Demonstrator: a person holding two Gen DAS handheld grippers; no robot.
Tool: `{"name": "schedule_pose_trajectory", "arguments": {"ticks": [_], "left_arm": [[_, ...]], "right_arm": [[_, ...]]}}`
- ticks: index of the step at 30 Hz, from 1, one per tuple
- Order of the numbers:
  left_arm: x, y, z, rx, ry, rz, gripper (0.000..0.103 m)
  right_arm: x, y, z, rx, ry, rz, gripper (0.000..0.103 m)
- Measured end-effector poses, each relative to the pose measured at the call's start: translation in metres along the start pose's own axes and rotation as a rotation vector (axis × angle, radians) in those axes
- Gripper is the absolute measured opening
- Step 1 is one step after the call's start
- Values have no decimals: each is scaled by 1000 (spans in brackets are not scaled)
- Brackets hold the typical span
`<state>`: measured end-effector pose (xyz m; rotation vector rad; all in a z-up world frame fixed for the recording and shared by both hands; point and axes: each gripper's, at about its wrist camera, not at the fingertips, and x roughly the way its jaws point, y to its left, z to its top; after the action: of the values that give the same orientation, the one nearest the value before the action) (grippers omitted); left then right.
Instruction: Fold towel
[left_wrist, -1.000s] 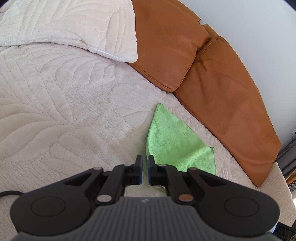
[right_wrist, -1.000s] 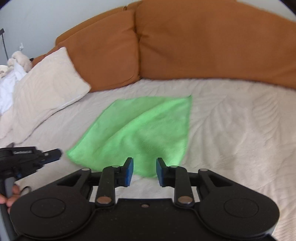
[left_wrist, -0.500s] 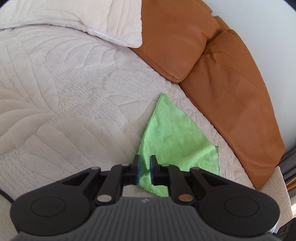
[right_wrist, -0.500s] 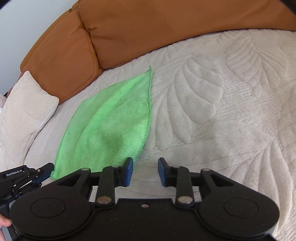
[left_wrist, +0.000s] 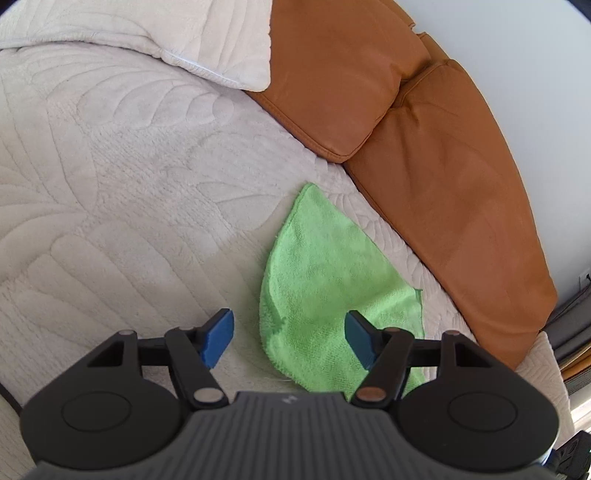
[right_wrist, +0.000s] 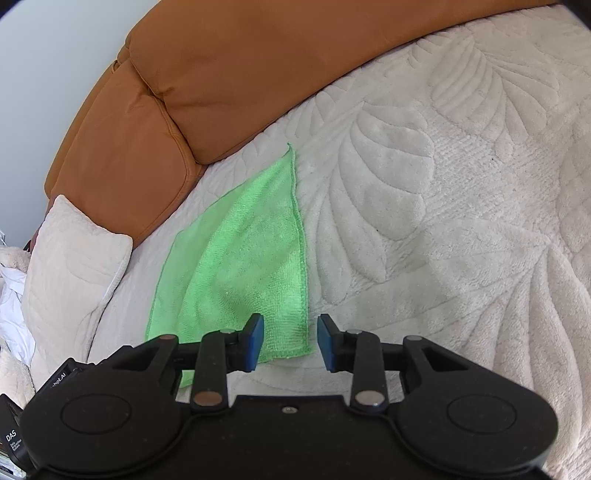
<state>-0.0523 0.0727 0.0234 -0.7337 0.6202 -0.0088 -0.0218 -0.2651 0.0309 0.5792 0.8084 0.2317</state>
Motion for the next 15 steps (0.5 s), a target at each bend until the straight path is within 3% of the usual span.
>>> {"name": "schedule_pose_trajectory", "arguments": {"ticks": [1,4,12,15], "left_arm": [[0,-2,-2,22,-11,9,30],[3,3,-4,32,-6,33,6],[-4,19,-7,-18,-13,35,4],[-3,20,-7,-23,-10,39,4]], "right_arm": [[2,0,1,-1,-1,-6,33],[6,1,2,-20,-5,-21,33],[15,4,0,-46,23,3,33],[14,7,-2,-69,27,-1,14]]}}
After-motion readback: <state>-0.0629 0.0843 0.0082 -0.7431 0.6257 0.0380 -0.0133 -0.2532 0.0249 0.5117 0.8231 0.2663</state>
